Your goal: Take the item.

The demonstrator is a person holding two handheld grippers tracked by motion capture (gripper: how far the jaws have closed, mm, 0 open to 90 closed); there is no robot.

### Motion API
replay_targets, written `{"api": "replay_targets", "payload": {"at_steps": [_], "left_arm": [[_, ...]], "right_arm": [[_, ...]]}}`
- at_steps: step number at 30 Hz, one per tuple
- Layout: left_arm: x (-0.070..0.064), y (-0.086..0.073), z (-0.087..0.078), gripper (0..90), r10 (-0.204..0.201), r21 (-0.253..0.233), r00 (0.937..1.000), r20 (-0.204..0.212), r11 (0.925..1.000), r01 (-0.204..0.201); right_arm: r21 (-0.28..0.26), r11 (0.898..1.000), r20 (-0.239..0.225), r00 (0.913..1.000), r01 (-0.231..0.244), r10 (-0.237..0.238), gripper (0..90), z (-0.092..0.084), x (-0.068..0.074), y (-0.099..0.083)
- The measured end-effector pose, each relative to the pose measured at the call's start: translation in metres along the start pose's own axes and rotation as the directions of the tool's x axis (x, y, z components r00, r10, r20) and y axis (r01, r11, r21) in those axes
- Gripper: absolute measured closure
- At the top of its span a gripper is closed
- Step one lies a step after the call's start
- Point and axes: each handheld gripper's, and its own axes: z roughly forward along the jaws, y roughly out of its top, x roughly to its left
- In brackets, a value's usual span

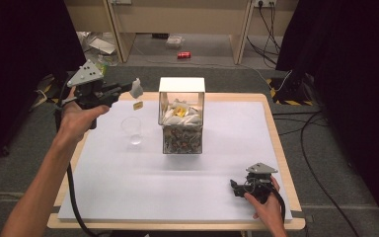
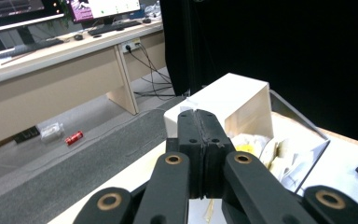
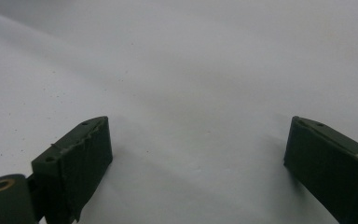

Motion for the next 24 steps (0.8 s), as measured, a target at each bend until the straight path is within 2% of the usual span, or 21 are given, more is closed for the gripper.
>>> {"api": "replay_targets", "payload": {"at_steps": [7,9,14,24], "left_arm": [[0.016,-0.023,0.001,88.7,-0.039,0.021,0.9987,-0.034,0.9990,0.040],[0.020,-0.029,0.002,88.7,-0.035,0.024,0.9984,-0.044,0.9991,0.036],[0.028,-0.045,0.006,88.7,-0.059,0.053,0.9959,-0.069,0.9966,0.063],[0.036,-0.074,0.018,88.7,-0.077,0.099,0.9907,-0.112,0.9912,0.089]], "right_arm": [[0.000,1.000,0.000,1.0000,-0.001,0.001,8.2,0.000,0.000,0.000],[0.000,1.000,0.001,1.0000,-0.001,0.001,8.2,0.000,0.000,0.000],[0.001,1.000,0.000,1.0000,0.000,0.000,8.2,0.000,0.000,0.000],[0.001,1.000,0.001,1.0000,0.000,0.000,8.2,0.000,0.000,0.000]]}}
